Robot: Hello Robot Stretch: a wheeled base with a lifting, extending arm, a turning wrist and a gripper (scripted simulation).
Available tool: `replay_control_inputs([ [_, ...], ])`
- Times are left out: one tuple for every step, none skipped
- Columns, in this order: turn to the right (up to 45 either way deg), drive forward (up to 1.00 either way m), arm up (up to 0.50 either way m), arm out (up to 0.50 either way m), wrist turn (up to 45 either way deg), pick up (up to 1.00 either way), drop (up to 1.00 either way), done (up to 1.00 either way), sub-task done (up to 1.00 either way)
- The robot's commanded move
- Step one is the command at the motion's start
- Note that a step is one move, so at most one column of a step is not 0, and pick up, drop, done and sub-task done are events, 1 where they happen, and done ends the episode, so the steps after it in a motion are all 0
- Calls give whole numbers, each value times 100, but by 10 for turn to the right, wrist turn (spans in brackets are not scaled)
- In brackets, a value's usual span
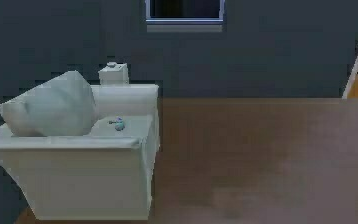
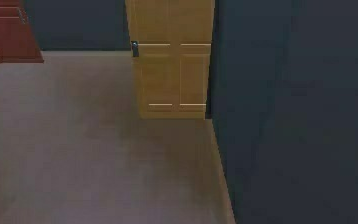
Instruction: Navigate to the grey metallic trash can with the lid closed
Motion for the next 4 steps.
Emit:
replay_control_inputs([
  [450, 0, 0, 0, 0, 0, 0, 0, 0],
  [180, 0, 0, 0, 0, 0, 0, 0, 0],
  [0, 65, 0, 0, 0, 0, 0, 0, 0],
  [0, 100, 0, 0, 0, 0, 0, 0, 0],
])
